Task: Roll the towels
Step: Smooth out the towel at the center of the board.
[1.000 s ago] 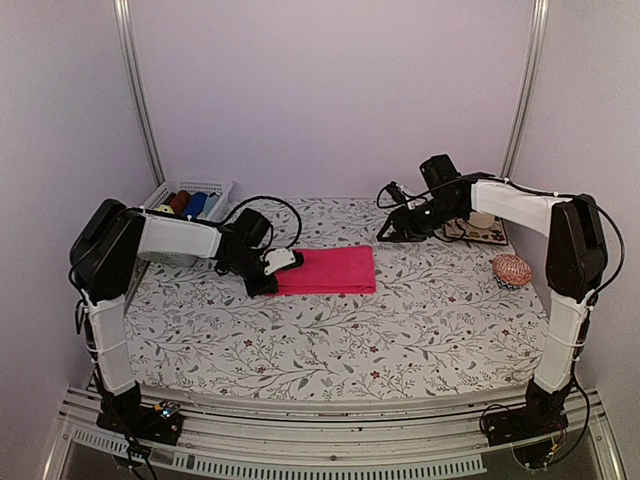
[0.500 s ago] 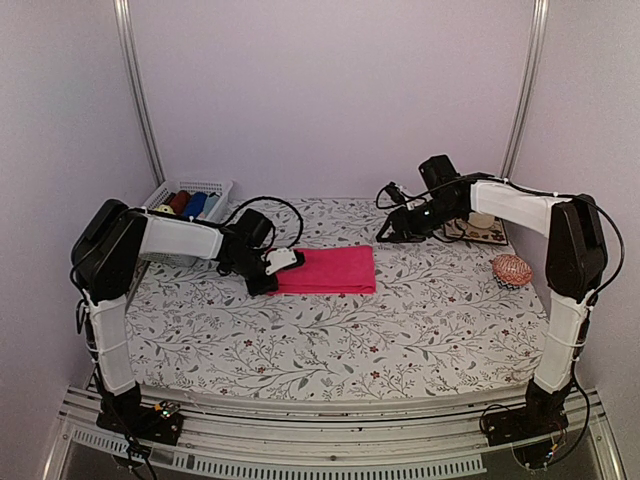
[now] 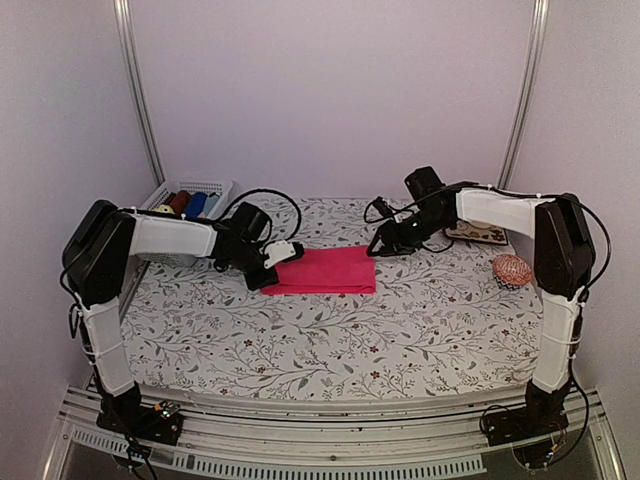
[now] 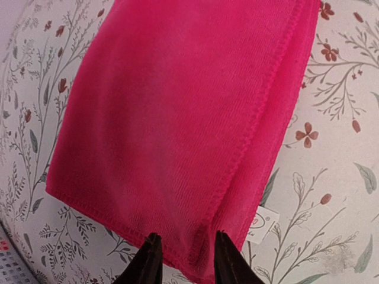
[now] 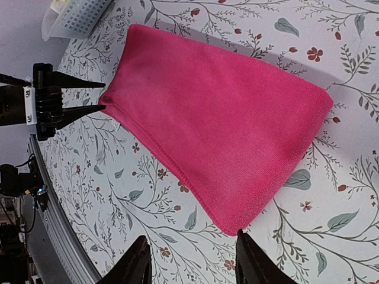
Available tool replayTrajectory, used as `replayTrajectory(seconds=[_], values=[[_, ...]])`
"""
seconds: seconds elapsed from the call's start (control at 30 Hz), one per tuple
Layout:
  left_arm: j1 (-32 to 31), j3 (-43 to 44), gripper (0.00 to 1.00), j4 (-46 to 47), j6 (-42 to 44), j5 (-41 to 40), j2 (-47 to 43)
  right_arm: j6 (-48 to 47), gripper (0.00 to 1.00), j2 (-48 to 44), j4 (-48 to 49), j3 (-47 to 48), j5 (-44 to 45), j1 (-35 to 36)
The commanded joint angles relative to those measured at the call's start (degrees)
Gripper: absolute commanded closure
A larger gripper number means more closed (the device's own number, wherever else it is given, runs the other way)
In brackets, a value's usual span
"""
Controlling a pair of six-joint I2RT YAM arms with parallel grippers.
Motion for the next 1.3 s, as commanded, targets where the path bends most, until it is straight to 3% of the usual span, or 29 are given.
replayTrajectory(seconds=[0.0, 1.03, 1.27], values=[[-0.44, -0.40, 0.69, 2.12, 1.19, 0.28, -0.87, -0.78, 0.51, 1.58, 0.75, -0.01, -0.53, 1.67], [-0.30, -0.42, 0.74, 2.04, 1.55, -0.15, 3.79, -3.10, 0.51, 9.03, 3.68, 0.84, 2.86, 5.52], [-0.29, -0.66, 0.74, 1.51, 1.74, -0.72, 2.97, -3.18, 0.52, 10.08, 4.62, 0.45, 8.80, 5.49]])
